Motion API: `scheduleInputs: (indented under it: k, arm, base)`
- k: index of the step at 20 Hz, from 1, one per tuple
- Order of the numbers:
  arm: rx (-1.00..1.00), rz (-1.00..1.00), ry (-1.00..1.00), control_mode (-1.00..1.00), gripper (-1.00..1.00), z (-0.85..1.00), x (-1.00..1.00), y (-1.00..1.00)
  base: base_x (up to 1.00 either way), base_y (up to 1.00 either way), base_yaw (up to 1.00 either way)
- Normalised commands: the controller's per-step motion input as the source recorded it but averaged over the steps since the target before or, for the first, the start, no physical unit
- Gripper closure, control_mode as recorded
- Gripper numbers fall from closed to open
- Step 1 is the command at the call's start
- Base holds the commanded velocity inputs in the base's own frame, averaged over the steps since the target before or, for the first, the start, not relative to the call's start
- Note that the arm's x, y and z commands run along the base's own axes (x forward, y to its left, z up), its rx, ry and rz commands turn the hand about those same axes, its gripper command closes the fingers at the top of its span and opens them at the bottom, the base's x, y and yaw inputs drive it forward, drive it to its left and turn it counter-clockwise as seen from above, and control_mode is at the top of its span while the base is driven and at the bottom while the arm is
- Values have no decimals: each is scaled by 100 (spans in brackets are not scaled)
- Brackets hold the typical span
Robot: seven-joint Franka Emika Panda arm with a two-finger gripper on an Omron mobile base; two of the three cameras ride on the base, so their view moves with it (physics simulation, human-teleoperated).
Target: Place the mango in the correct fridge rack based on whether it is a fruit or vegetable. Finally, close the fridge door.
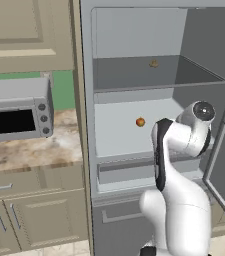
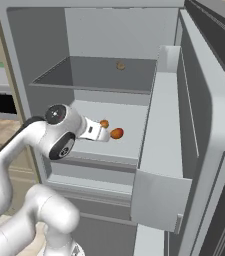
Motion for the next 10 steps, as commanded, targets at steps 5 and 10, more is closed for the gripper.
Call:
scheduleInputs:
  k: [5,10]
  arm:
    - [-5,15,27,-100,-100,12,-73,38]
    - [-4,8,0,-100,-100,-4,-92,41]
  base:
    - [0,0,0]
    - [0,0,0]
